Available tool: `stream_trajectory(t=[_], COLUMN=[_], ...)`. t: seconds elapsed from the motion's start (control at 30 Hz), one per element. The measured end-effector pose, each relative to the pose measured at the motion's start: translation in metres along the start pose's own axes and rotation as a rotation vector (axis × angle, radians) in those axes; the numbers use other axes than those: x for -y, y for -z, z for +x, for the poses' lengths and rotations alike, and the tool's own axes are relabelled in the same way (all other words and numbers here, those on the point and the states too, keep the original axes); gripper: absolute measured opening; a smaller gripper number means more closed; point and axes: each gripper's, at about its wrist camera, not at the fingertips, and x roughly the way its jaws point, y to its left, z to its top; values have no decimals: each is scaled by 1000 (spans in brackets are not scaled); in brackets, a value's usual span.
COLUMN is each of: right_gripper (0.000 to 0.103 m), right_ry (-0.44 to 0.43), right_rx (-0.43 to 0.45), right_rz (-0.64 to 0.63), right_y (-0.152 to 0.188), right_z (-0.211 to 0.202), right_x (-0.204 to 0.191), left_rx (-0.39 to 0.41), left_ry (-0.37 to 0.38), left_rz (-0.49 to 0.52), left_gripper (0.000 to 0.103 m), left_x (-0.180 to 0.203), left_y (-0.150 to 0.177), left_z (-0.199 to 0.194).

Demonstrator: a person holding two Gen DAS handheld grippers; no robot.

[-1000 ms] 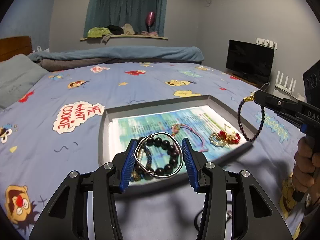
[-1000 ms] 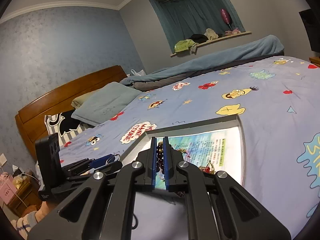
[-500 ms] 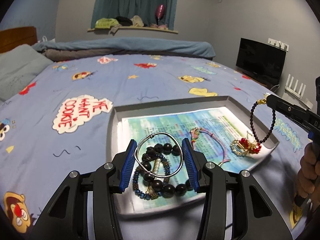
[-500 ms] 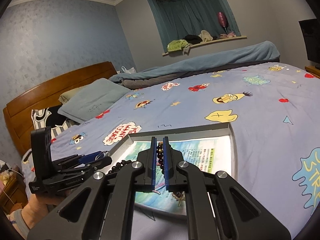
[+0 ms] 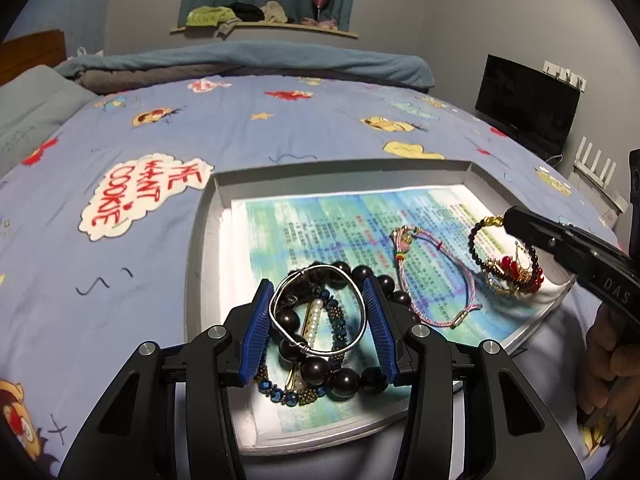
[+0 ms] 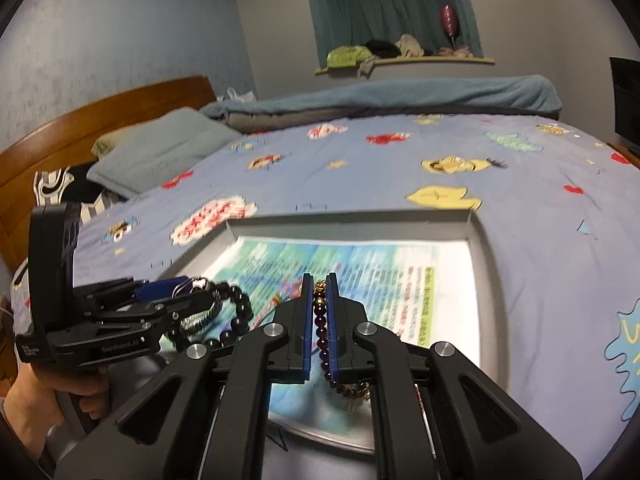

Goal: Organize jewelry
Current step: 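Lower both held items into the gray box and open both tools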

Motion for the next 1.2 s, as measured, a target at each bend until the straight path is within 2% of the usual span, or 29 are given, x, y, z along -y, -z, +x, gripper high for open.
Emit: stream_trajectory(t=[0.23,0.47,0.5,0.53,0.57,0.7,0.8,0.87,0.93,0.97,1.03,1.2], right_gripper=[6,8,10,18,29,37,53,69,75,77,83,91], right_ry=[-13,-33,-34,-36,-40,-53,-59,-64,-73,-72,-74,-77], right_rx=[-40,-36,-30,-25,-20,16,31,38,47,52,60,83], right_rz=[-25,-29,-28,-27,-26,-27,-34,-41,-46,-48,-49,-56], right_y=[5,7,7,7,8,10,14,17,20,22,26,34], right_z=[8,6,4,2,0,-11,-19,-25,-31,-35,-42,-57], right_x=[-6,-9,-8,-8,-8,-9,-12,-15,-17,-18,-19,-23], left_rx=[-10,-3,0,11,20,48,61,78,96,104,125,145], left_ry=[6,14,14,18,16,8,-1,-5,-10,-13,-22,-37], left_rz=[6,14,14,18,22,38,41,39,39,40,44,43], left_gripper=[48,57,68,71,79,80,81,81,85,91,92,92], left_x=[1,3,3,4,5,8,8,8,7,7,6,0], left_y=[2,3,3,3,3,4,5,6,8,9,13,24], left_z=[3,0,0,-3,-5,-15,-22,-30,-39,-43,-53,-74])
